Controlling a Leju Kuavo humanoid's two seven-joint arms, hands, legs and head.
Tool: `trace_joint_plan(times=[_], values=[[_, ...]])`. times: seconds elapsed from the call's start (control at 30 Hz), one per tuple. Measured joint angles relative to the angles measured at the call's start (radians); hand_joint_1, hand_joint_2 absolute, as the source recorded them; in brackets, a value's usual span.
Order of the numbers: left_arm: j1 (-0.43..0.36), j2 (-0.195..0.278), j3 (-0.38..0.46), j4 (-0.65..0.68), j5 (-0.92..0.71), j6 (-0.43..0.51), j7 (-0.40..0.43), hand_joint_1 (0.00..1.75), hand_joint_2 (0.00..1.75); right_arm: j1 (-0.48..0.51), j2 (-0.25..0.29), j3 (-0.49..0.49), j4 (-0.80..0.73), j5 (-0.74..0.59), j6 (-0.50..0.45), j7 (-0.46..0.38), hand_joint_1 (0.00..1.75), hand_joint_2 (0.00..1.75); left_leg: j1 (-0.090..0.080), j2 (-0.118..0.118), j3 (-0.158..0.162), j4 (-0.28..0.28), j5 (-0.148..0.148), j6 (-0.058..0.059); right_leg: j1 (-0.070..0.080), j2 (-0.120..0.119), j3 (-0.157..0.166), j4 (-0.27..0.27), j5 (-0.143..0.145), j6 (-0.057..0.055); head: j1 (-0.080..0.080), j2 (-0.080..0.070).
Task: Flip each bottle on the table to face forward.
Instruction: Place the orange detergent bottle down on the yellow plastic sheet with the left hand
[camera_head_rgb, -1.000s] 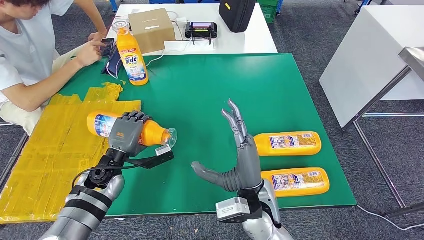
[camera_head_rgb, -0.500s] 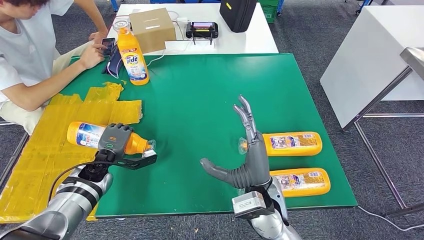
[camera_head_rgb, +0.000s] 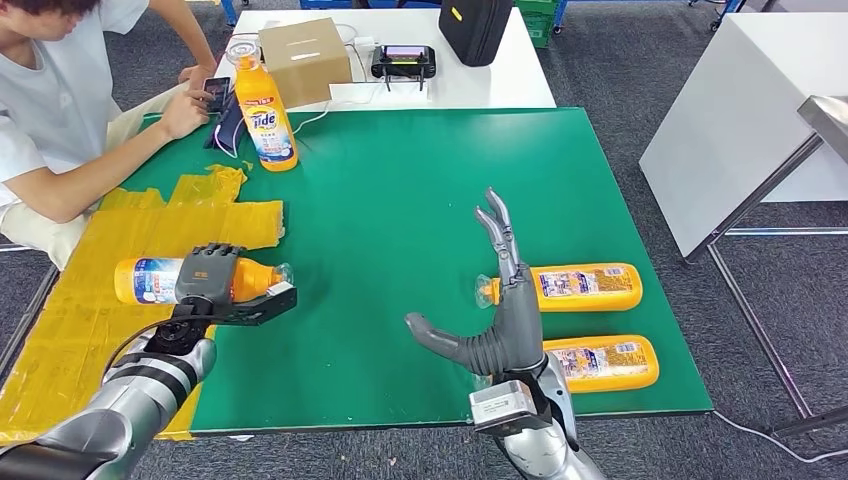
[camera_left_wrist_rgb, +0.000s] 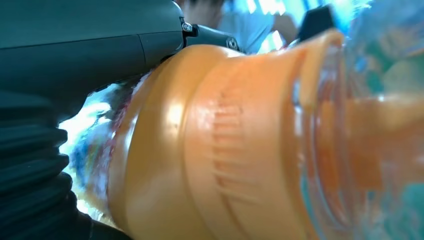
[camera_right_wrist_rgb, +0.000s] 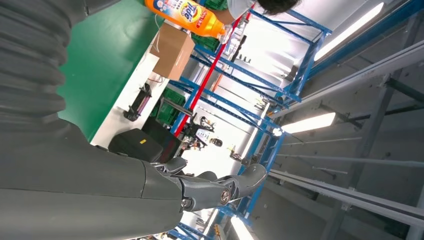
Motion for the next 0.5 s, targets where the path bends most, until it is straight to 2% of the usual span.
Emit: trace_joint_plan(times=[0.2,0.5], values=[[0.0,-0.007,0.09,0.018,0.108,0.009,-0.084,0.0,1.75,0.0,-0.002,0.0,0.009,0.018,-0.003,0.008,0.0,1.75,0.0,0.0,0.0,0.0,0.0,0.0,0.0,0.0,0.0,0.0,0.0,0.0,0.0,0.0],[0.003,-0.02,0.177,0.019,0.192,0.003,-0.141,0.0,1.75,-0.012,-0.003,0.0,0.033,0.06,0.002,0.029,0.0,1.75,0.0,0.0,0.0,0.0,0.0,0.0,0.0,0.0,0.0,0.0,0.0,0.0,0.0,0.0]])
